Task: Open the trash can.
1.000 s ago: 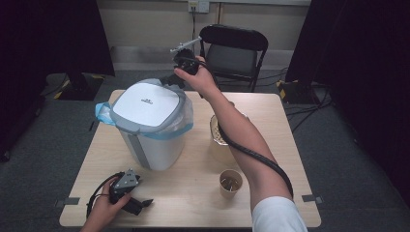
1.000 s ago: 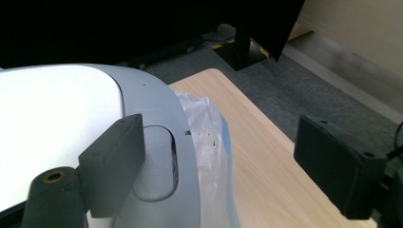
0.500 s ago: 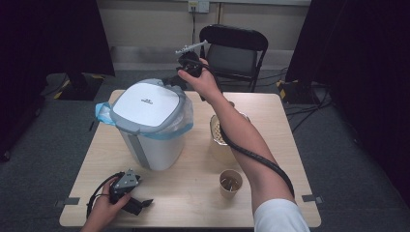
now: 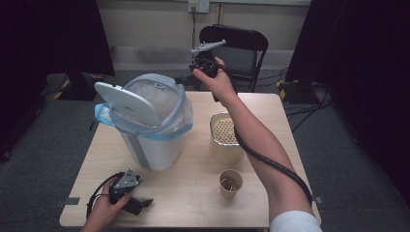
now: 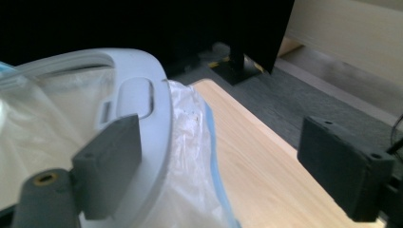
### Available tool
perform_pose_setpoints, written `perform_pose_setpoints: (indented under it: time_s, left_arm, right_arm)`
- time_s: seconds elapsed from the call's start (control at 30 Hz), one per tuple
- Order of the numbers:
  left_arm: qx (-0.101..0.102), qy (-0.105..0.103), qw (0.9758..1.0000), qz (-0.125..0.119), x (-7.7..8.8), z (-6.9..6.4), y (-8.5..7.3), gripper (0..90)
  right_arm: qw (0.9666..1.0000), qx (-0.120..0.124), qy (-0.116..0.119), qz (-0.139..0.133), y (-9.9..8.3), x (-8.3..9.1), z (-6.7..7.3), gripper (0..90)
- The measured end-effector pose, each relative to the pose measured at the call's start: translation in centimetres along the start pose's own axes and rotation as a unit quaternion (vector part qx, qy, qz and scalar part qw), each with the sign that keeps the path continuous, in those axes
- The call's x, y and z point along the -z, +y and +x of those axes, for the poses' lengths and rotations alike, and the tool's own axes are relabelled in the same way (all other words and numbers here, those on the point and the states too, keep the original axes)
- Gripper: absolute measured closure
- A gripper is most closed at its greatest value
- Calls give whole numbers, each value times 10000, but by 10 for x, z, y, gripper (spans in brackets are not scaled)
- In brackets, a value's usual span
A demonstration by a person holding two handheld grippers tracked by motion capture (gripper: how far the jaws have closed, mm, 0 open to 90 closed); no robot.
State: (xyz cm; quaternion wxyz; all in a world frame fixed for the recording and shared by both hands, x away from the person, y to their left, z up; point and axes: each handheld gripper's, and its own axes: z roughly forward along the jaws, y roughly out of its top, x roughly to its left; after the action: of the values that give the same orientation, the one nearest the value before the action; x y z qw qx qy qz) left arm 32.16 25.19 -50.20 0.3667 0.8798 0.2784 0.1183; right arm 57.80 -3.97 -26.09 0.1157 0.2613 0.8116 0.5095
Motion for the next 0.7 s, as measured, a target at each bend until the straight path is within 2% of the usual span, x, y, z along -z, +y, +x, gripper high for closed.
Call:
perform_pose_setpoints:
  time_s: [0.07, 0.13, 0.23, 0.27, 0.37, 0.57, 0.7]
  left_arm:
    - [7, 20, 10000, 30, 0, 0, 0, 0]
    - [23, -20, 10000, -4, 0, 0, 0, 0]
    - [13, 18, 10000, -7, 0, 0, 0, 0]
    - [21, 4, 10000, -28, -1, 0, 0, 0]
    - [18, 10, 10000, -28, 0, 0, 0, 0]
    - [8, 23, 10000, -5, 0, 0, 0, 0]
    - [12, 17, 10000, -19, 0, 0, 0, 0]
  right_arm:
    - [10000, 43, -51, 46, -10, 17, -3, 145]
    - [10000, 33, -49, 59, -14, 22, -4, 145]
    - [9999, 28, -62, 100, -29, 40, -6, 145]
    - [9999, 28, -62, 100, -29, 40, -6, 145]
    - [9999, 12, -68, 89, -39, 57, -6, 145]
    - [9999, 53, -45, 74, -54, 77, -3, 144]
    - [9999, 46, -51, 81, -62, 83, -1, 144]
